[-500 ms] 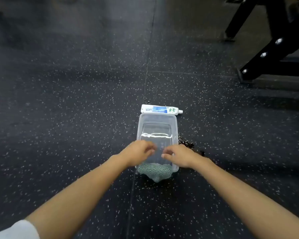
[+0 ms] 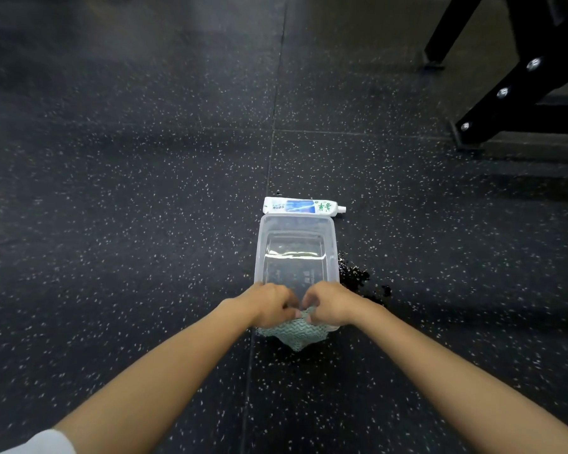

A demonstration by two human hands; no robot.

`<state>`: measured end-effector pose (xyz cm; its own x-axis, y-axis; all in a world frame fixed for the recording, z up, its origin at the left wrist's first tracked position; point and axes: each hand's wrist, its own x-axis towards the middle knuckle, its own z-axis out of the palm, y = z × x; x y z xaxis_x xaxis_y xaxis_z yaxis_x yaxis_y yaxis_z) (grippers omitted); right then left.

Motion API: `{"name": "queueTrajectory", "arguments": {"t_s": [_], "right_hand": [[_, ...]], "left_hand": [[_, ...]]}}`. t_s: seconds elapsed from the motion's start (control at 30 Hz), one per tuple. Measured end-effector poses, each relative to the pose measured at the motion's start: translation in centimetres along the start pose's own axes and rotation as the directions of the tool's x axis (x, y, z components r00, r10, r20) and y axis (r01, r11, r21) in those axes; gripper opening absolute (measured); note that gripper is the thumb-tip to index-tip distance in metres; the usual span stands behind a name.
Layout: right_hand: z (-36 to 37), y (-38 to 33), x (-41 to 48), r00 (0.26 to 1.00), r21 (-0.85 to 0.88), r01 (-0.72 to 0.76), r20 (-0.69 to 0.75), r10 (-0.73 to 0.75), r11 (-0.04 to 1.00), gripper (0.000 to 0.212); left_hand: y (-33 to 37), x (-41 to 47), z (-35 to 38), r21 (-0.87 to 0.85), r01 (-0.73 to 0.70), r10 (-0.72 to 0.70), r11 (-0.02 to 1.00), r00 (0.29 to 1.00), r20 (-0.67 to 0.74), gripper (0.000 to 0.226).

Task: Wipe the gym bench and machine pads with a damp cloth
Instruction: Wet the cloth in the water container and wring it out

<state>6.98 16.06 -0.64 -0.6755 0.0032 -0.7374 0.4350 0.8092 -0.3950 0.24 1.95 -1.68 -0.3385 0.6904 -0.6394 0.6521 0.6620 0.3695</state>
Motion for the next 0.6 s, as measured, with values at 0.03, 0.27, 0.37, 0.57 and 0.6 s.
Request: {"name": "queueTrajectory", "arguments": {"t_s": [0.03,0.27,0.37,0.57,0.6], "right_hand": [[-0.2,0.0,-0.2,1.000,0.021,0.016,0.014,-0.016,1.000,0.037],[-2.1,0.0,-2.4,0.994,0.146,0.105,-0.016,-0.104,0.984,0.010],[-3.4,-0.5,-4.6,0.991,0.244,0.136,-0.052,-0.127,0.960,0.020],[-7.9,-3.3,-12.8,0.970,0.346,0.208,-0.193,-0.148,0.915,0.026],[-8.9,-3.8,-14.5,0.964,0.363,0.219,-0.223,-0.144,0.906,0.027]], "left_hand": [[0.0,-0.1,0.0,-0.001,0.001,-0.001,1.000,1.000,0.003,0.033],[0.2,-2.1,-2.0,-0.254,-0.018,0.001,0.967,0.998,-0.067,0.045],[1.7,-4.4,-4.0,-0.296,-0.028,-0.012,0.955,0.991,-0.133,0.042],[5.9,-11.5,-9.6,-0.458,-0.102,-0.036,0.883,0.959,-0.282,0.027],[6.8,-12.8,-10.9,-0.483,-0.116,-0.041,0.868,0.952,-0.303,0.023]]}}
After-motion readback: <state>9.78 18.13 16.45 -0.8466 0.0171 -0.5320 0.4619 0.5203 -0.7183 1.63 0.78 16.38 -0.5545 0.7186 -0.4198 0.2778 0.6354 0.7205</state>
